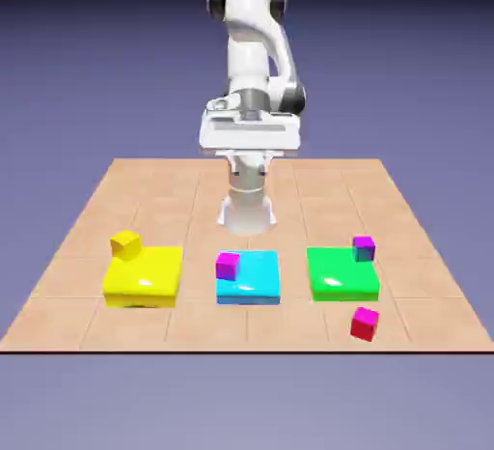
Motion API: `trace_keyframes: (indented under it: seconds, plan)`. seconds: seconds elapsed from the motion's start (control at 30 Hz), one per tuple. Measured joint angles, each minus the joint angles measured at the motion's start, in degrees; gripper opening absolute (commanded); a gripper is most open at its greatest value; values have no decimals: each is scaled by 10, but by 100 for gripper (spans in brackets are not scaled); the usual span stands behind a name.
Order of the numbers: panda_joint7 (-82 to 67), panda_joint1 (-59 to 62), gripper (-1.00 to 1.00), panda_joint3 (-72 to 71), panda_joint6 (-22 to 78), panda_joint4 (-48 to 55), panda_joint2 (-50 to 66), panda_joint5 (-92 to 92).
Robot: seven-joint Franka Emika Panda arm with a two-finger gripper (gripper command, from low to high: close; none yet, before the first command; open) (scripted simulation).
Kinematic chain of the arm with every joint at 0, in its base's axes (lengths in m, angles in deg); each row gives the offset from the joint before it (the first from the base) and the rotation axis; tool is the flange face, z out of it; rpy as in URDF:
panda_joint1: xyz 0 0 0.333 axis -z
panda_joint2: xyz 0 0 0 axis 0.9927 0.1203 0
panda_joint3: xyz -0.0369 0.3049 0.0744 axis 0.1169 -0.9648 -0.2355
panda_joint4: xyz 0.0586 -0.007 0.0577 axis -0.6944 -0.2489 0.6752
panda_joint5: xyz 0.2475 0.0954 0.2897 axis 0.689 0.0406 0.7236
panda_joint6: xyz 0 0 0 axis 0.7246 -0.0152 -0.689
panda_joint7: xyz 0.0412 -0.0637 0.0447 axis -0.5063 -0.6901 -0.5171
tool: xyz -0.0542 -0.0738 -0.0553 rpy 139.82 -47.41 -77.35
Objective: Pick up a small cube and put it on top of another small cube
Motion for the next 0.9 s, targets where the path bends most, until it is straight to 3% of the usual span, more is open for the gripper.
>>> trace_keyframes:
  seconds: [0.9]
  plan:
    - [374,457,0,-561,54,102,33,-170]
